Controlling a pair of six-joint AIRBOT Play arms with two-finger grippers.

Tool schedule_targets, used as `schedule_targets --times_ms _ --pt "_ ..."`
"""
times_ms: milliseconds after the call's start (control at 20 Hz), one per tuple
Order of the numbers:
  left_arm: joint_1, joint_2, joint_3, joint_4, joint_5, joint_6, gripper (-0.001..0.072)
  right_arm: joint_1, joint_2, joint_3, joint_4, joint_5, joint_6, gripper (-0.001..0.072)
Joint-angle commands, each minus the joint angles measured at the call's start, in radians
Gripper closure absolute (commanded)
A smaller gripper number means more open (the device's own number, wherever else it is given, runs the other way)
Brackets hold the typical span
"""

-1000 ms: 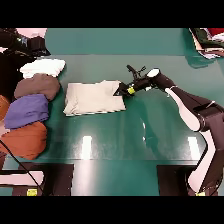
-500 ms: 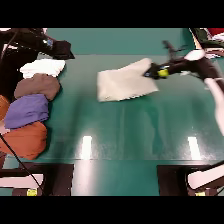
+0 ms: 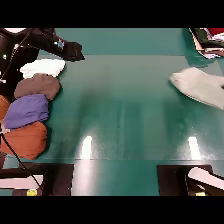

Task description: Fold the shirts.

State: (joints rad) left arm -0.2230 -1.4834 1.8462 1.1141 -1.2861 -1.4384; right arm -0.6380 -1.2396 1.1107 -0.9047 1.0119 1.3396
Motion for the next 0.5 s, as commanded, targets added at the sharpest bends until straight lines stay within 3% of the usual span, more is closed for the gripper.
schedule_targets --times_ms 0,200,250,400,450 --pt "-0.004 0.0 0.001 0.0 0.015 -0.003 0.0686 -0.226 0.101 -0.163 -0.015 -0.052 0.013 0.0698" --pt "-0.004 0.0 0.001 0.0 0.014 -0.002 0.0686 -0.285 0.128 -0.256 -0.047 -0.047 0.013 0.0697" --pt "-0.004 0.0 0.001 0.0 0.014 -0.002 0.0686 -0.285 0.127 -0.255 -0.102 -0.026 0.013 0.0664" --pt "-0.004 0.0 0.001 0.0 0.013 -0.002 0.0686 -0.285 0.127 -0.211 -0.359 0.06 0.014 0.0139" --pt "-0.004 0.0 0.001 0.0 0.012 -0.001 0.0686 -0.286 0.128 -0.177 -0.437 0.097 0.014 0.0089"
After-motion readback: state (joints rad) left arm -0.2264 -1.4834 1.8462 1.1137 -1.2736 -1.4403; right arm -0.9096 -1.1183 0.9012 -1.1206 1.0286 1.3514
